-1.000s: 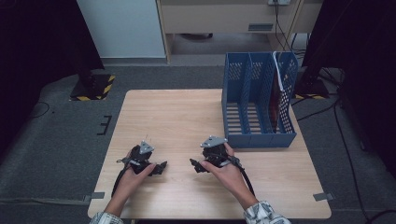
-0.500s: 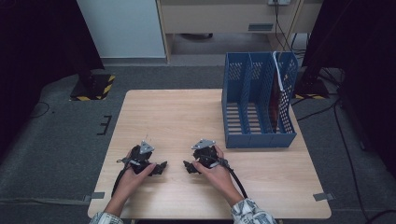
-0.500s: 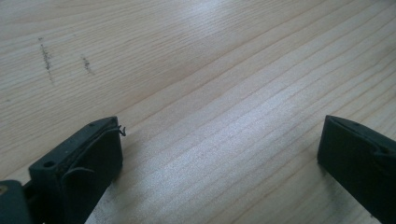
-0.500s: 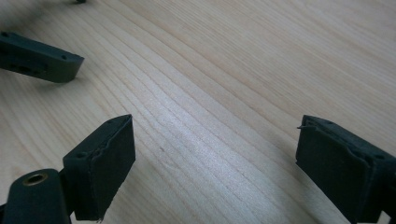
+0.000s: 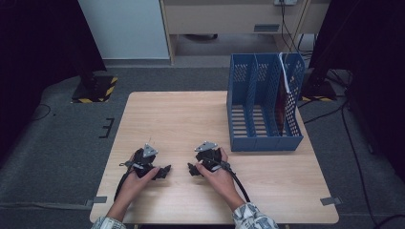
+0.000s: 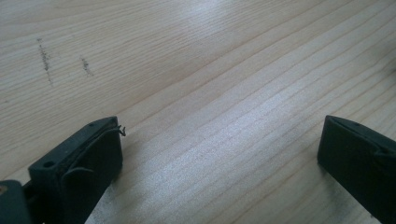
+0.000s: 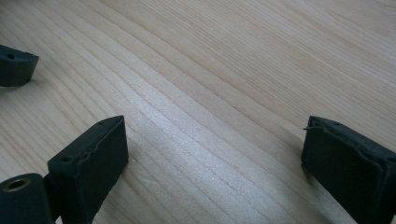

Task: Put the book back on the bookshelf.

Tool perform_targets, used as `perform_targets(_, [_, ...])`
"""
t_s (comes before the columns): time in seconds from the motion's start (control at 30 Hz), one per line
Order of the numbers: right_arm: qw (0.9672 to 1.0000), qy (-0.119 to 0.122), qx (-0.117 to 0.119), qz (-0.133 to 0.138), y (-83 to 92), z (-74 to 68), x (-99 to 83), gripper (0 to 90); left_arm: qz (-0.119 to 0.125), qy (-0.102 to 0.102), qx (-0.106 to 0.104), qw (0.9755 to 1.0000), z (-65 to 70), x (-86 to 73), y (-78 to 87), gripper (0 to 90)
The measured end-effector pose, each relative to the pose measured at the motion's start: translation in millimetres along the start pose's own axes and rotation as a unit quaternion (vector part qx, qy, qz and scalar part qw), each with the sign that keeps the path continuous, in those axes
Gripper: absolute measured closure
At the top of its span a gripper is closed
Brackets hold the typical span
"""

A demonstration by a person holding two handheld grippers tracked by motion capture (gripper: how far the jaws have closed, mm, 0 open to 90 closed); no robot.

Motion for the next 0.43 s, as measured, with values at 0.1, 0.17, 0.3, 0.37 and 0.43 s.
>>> perform_targets(0.1, [1.0000,0.000,-0.001,0.002,1.0,1.0,-1.9,7.4,0.000,0.000,0.000,1.0000,0.0,0.0,0.0,0.0])
perform_targets(0.17, [1.0000,-0.001,0.000,0.001,4.6,4.7,-7.1,7.3,0.000,0.000,0.000,1.0000,0.0,0.0,0.0,0.0])
perform_targets(0.3, [1.0000,-0.004,-0.003,-0.001,12.8,13.4,-18.9,6.3,0.000,0.000,0.000,1.0000,0.0,0.0,0.0,0.0])
perform_targets(0.37, [1.0000,-0.007,-0.004,-0.002,12.8,13.1,-19.1,5.9,0.000,0.000,0.000,1.0000,0.0,0.0,0.0,0.0])
perform_targets(0.43, [0.9999,-0.011,-0.007,-0.003,12.8,12.9,-19.4,5.2,0.000,0.000,0.000,1.0000,0.0,0.1,0.0,0.0])
Point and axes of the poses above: each handheld gripper's, and its own axes: y roughly backward along the jaws, x roughly out of its top, z roughly to its right, the point moved 2 cm from there along -y, roughly forward along the jaws, and after that the axes turned 12 degrees about -z, right-handed, at the moved point
